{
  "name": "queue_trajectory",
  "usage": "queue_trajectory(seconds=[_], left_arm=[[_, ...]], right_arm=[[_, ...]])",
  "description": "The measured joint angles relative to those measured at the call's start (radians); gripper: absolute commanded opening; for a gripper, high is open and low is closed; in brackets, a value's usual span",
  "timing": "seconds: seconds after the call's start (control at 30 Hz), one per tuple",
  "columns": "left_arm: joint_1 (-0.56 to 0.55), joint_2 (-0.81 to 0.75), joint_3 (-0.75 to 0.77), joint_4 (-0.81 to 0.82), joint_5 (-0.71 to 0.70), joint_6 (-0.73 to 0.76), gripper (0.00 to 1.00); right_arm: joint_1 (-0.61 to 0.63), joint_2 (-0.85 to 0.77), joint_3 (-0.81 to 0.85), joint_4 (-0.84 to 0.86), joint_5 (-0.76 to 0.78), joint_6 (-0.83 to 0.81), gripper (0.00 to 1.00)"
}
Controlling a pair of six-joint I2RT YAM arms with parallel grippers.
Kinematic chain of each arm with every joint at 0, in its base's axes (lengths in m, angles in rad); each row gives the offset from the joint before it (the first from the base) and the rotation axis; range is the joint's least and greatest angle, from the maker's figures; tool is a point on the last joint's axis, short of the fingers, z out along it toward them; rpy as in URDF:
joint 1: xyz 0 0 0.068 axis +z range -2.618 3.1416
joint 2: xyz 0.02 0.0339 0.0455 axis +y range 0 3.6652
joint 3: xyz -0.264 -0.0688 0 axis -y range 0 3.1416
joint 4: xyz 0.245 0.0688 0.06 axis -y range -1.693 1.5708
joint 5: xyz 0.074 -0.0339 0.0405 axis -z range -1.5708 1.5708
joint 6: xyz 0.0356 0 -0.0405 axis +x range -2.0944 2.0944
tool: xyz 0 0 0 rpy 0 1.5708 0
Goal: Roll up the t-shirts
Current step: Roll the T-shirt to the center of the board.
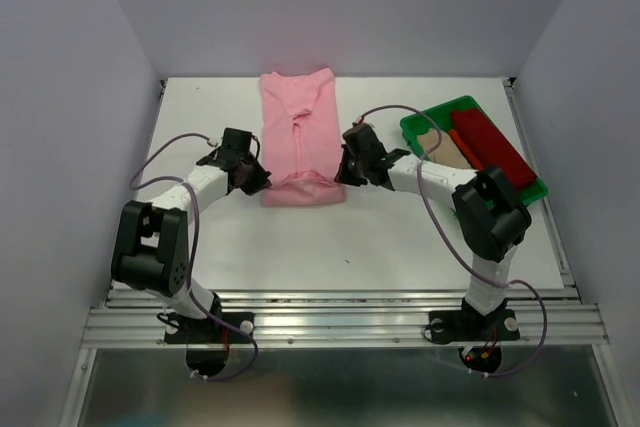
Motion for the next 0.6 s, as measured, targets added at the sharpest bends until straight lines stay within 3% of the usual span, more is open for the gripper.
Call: queue_trajectory(seconds=[0.47, 0.6], left_arm=[[0.000, 0.029, 0.021, -0.003, -0.008, 0.023, 0.00], [0.000, -0.027, -0.020, -0.013, 0.009, 0.034, 0.00]], right_arm=[[-0.010, 0.023, 0.010, -0.001, -0.024, -0.007, 0.04], [-0.010, -0.026, -0.058, 0.001, -0.051, -0.010, 0.03]])
